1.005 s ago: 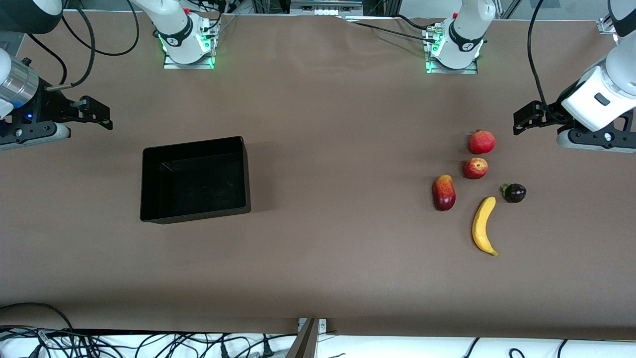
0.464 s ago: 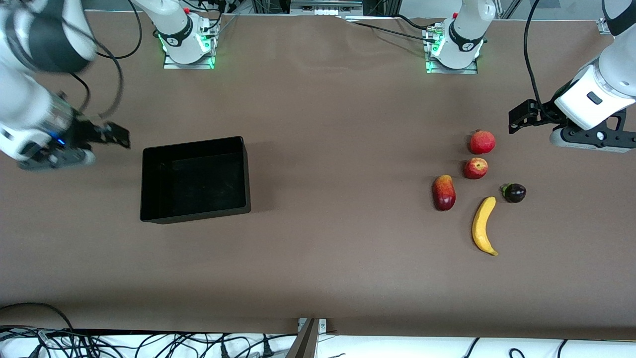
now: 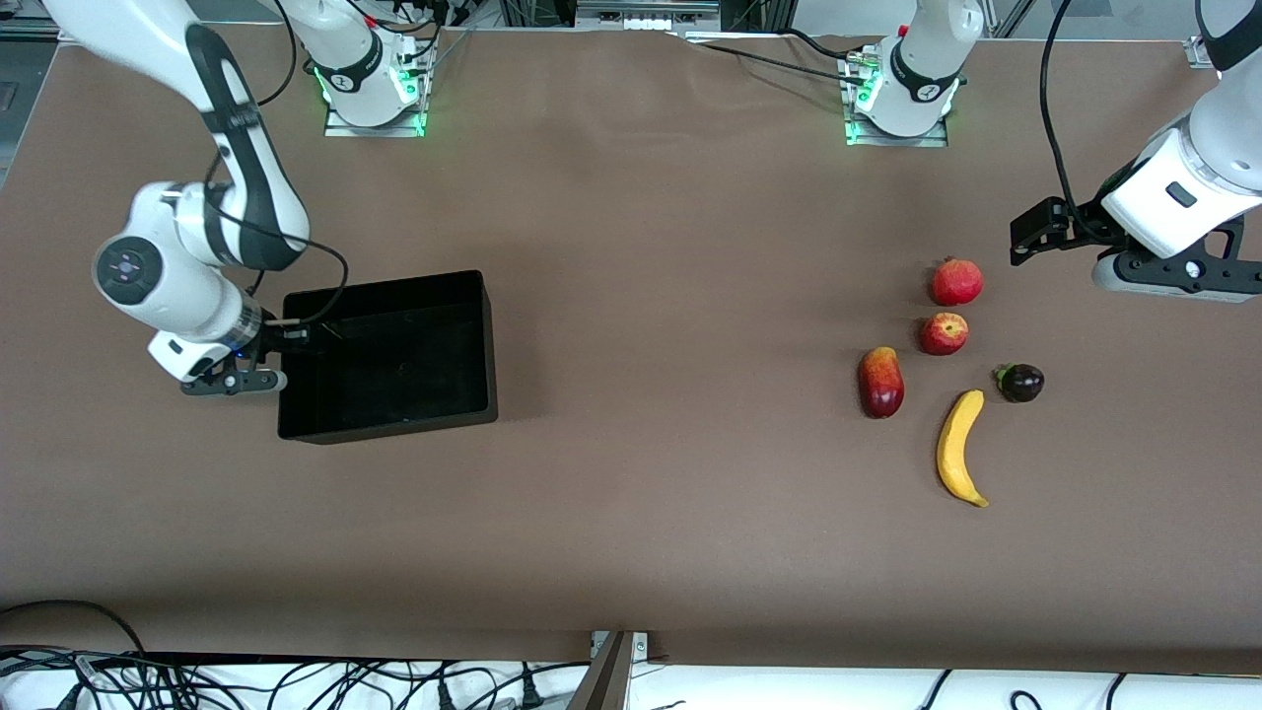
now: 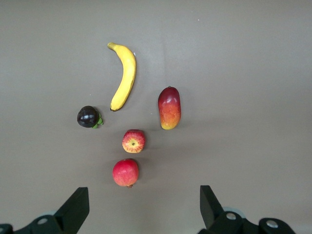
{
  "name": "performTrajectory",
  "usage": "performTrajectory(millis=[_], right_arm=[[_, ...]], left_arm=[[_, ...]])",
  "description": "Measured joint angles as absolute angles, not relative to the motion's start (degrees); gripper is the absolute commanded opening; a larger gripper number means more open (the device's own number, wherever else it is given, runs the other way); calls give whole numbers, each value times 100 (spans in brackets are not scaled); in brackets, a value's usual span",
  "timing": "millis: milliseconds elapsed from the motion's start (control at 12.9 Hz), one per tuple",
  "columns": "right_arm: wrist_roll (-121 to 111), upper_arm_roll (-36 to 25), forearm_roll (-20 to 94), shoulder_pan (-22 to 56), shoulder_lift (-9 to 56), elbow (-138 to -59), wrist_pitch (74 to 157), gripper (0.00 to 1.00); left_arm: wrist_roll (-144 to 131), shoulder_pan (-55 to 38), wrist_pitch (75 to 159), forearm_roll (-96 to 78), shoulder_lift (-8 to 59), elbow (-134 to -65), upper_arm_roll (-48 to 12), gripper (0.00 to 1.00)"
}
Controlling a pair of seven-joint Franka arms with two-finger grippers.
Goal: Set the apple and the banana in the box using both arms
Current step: 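Grip the box rim and slide the box toward the fruit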
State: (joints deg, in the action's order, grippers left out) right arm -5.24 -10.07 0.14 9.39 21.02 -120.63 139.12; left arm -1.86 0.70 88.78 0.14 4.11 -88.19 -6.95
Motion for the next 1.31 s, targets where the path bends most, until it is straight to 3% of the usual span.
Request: performTrajectory(millis=[155,232,619,928,1160,1314], right_arm=[[-529,-1008,14,829,2322,-12121,14155,16],[-529,-1007,15,818,2371,-12121,14195,0],[-530,-905,24,820,2307,-12040,14164,0],[-455,-186,35,966,2166,-11356,13350,0],[694,21,197,1886,2222,-10475,12799,0],[1757,46,403,2692,2601,-9844,12740,0]], left_arm=[[-186,74,8865,14,411,-8819,-695,100],[-186,74,8862,14,411,-8819,-697,100],[-186,70,8856,14,411,-8819,-708,100],[-186,69,8847,14,412,-8819,-720,100],[-186,69,8840,14,413,-8819,-725,100],[-186,68,8758,14,413,-8819,-728,100]])
